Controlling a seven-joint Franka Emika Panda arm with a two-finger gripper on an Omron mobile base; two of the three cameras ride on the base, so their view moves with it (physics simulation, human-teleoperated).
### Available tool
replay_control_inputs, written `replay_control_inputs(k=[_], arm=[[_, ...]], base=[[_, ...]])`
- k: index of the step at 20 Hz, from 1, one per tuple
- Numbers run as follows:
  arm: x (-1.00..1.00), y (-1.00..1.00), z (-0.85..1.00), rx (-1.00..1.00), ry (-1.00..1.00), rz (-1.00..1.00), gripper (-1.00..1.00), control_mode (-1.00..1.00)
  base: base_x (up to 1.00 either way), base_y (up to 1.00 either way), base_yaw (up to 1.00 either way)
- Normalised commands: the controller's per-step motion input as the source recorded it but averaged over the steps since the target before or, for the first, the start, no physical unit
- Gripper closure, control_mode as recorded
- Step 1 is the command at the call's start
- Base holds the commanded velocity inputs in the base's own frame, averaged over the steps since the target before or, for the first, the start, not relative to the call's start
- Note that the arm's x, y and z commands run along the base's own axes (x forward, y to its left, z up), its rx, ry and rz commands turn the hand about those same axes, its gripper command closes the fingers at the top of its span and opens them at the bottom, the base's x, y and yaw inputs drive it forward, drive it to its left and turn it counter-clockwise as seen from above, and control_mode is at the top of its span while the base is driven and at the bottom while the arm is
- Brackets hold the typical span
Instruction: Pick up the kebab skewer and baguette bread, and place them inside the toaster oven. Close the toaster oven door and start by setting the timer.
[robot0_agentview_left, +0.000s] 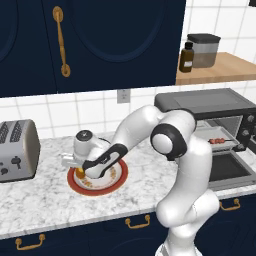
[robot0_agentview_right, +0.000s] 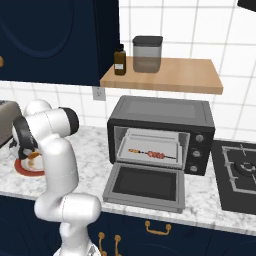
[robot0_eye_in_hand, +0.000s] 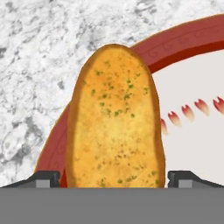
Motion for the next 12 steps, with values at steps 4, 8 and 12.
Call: replay_control_inputs(k=[4,8,12], arm=[[0.00,0.00,-0.05,0.00,0.00,0.00,1.00,-1.00],[0.00,0.00,0.00,0.00,0.00,0.00,1.00,-1.00],[-0.26,-0.04,0.14,0.00,-0.02,0.00,1.00,-1.00]], base=[[0.00,0.00,0.00],[0.00,0.00,0.00],[0.00,0.00,0.00]])
